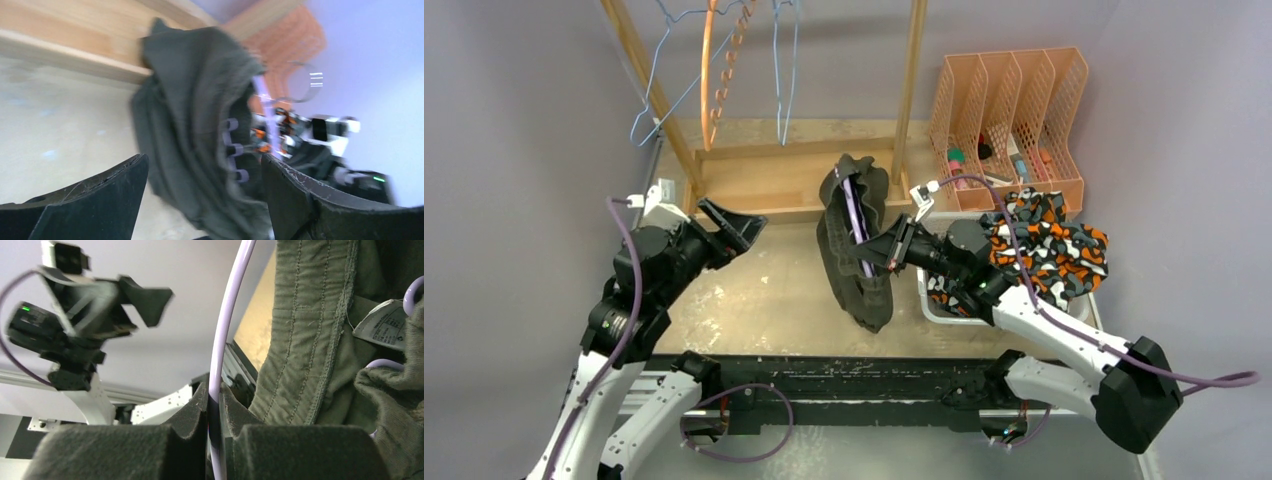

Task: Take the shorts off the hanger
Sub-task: Pick up the hanger from the clothes rod.

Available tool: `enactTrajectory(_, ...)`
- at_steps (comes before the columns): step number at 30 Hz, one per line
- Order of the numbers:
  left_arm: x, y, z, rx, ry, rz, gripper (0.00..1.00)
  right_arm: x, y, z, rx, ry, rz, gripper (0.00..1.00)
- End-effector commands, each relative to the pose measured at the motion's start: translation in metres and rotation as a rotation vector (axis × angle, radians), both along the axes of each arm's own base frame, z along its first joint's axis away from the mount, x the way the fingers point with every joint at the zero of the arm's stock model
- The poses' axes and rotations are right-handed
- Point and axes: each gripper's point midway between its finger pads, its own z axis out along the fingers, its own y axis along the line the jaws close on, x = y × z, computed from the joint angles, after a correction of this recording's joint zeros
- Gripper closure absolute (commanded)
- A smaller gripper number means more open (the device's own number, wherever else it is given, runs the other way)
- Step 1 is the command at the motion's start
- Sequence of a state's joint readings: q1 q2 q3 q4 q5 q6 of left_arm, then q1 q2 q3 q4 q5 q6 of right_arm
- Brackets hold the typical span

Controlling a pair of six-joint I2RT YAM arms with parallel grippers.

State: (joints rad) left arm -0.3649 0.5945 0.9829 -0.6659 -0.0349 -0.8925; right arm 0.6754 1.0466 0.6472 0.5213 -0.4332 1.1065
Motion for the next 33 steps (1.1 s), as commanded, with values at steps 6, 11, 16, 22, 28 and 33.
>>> enactTrajectory(6,0.005,-0.08,0.037,-0.287,-0.077,-0.383,0.23,-0.018,0.016,-0.006,0.082,-0.064,0.053,1.0)
enactTrajectory(11,0.003,-0.073,0.003,-0.237,-0.005,-0.341,0.29,-0.014,0.021,-0.01,0.09,-0.05,0.036,1.0)
enactTrajectory(16,0.003,-0.069,-0.025,-0.209,0.069,-0.291,0.32,-0.01,0.031,-0.015,0.073,-0.043,0.051,1.0)
enactTrajectory(22,0.006,-0.095,-0.041,-0.156,0.119,-0.29,0.32,-0.007,0.044,-0.022,0.032,-0.036,0.075,1.0)
enactTrajectory(28,0.013,-0.112,-0.051,-0.178,0.132,-0.244,0.35,-0.008,0.047,-0.023,0.03,-0.037,0.074,1.0)
enactTrajectory(33,0.027,-0.12,-0.059,-0.29,0.161,-0.18,0.37,-0.01,0.052,-0.028,0.022,-0.03,0.083,1.0)
